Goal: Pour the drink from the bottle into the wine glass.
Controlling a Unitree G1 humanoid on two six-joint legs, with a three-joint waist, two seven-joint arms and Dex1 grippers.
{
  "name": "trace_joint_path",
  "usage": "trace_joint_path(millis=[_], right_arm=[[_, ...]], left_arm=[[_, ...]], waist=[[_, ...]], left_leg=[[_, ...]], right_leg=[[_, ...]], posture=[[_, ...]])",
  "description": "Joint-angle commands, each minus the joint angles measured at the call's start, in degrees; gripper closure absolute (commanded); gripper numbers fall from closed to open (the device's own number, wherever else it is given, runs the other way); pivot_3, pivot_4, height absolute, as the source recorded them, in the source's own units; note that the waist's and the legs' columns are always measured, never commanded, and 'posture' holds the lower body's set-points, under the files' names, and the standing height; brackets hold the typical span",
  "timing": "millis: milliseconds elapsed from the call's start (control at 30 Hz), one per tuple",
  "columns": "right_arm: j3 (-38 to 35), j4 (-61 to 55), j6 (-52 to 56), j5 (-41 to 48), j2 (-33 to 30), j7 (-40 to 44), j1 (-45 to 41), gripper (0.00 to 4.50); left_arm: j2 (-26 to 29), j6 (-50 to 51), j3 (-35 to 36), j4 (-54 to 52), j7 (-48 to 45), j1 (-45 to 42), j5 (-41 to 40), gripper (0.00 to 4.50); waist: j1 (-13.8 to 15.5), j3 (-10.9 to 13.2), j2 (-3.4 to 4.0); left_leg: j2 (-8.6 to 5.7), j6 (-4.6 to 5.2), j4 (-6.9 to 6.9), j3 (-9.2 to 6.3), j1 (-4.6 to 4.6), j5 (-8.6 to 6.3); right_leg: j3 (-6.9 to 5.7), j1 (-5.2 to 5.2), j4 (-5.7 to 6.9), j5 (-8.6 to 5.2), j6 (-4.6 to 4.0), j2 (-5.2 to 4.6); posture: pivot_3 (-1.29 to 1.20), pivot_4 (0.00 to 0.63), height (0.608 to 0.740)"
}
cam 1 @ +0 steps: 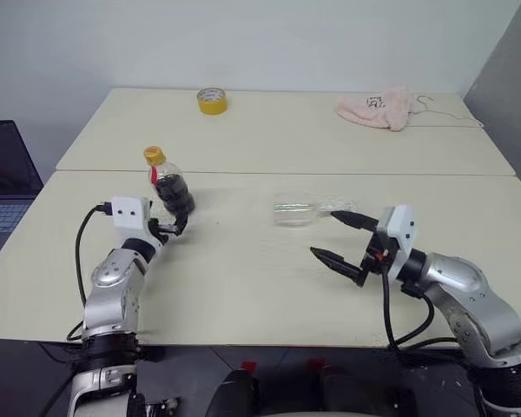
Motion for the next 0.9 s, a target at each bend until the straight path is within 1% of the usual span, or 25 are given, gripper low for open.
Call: trace_joint_path(millis=[33, 233, 433, 900], right_arm=[[0.14, -2.66, 0.97, 1.31, 0.39, -0.13, -1.74, 0.0], [0.61, -2.76, 2.36, 1.33, 0.86, -0.74, -4.08, 0.0], [1.05, -3.51, 3.05, 1.25, 1.47, -1.53, -4.26, 0.0], [1.79, -3.08, 2.71, 0.33, 2.52, -2.22, -4.7, 0.0]], left_arm=[[0.18, -2.75, -0.21, 2.64, -0.65, -2.68, 0.33, 0.03], [0.98, -5.51, -1.11, 9.9, -2.92, -7.25, 0.93, 0.03], [1.3, -9.3, -1.51, 15.93, -3.7, -10.74, 1.91, 0.03], [1.35, -17.04, -2.16, 27.1, -3.92, -16.37, 4.15, 0.03]], waist=[[-0.01, 0.0, 0.0], [-0.02, 0.02, -0.03], [-0.05, 0.05, -0.08], [-0.1, 0.08, -0.14]], left_leg=[[0.0, 0.0, -0.01, 0.0, 0.0, 0.0], [-0.02, 0.0, 0.0, 0.0, -0.01, 0.0], [-0.05, 0.0, 0.0, -0.05, -0.03, 0.0], [-0.06, -0.01, 0.0, -0.08, -0.05, 0.0]], right_leg=[[0.0, 0.0, 0.0, 0.0, 0.0, 0.0], [0.0, -0.02, 0.01, 0.0, 0.0, -0.03], [-0.03, -0.03, 0.01, 0.0, 0.0, -0.04], [-0.04, -0.08, 0.04, 0.0, 0.0, -0.04]], posture=[[0.0, 0.15, 0.74], [0.0, 0.15, 0.74], [0.0, 0.15, 0.74], [0.0, 0.15, 0.74]])
